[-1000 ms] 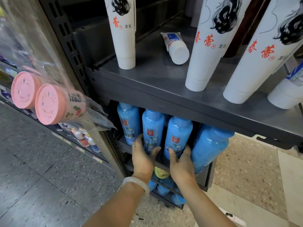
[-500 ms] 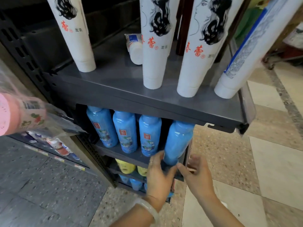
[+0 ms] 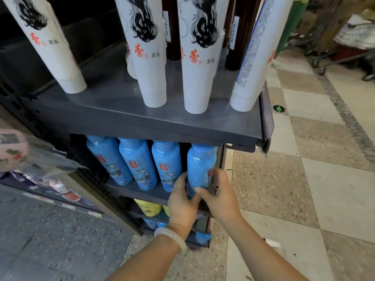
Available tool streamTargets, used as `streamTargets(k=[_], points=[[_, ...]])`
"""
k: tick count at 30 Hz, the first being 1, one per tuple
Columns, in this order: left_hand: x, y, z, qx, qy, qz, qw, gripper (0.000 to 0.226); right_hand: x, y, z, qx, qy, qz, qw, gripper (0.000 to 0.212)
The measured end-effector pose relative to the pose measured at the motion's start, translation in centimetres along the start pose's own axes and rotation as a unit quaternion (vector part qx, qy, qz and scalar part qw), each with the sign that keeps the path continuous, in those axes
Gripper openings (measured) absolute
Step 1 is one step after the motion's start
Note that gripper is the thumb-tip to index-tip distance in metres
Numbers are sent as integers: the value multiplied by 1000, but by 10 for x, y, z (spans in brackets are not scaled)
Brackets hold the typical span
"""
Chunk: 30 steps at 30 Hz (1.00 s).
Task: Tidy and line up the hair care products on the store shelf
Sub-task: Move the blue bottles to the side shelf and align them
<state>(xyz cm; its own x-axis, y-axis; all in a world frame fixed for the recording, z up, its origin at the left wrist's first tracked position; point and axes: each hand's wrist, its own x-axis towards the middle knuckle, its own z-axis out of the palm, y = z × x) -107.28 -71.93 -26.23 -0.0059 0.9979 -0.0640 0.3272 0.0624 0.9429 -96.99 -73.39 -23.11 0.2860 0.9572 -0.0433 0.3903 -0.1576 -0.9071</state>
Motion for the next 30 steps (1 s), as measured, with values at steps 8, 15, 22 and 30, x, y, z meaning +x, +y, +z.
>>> streamTargets(k=[8,15,22,30], points=[[-17,1,-9,4,104,11,995,42,-4,-1,1,-13,2,1,1000,52],[8,9,-21,9,210,-52,976,61,0,-1,3,-49,-13,6,999,65],[19,16,-16,-13,209,-79,975,60,8,3,5,-69,-23,16,997,61],[15,11,-17,-5,208,-67,976,59,7,2,9,-58,-11,11,998,65]])
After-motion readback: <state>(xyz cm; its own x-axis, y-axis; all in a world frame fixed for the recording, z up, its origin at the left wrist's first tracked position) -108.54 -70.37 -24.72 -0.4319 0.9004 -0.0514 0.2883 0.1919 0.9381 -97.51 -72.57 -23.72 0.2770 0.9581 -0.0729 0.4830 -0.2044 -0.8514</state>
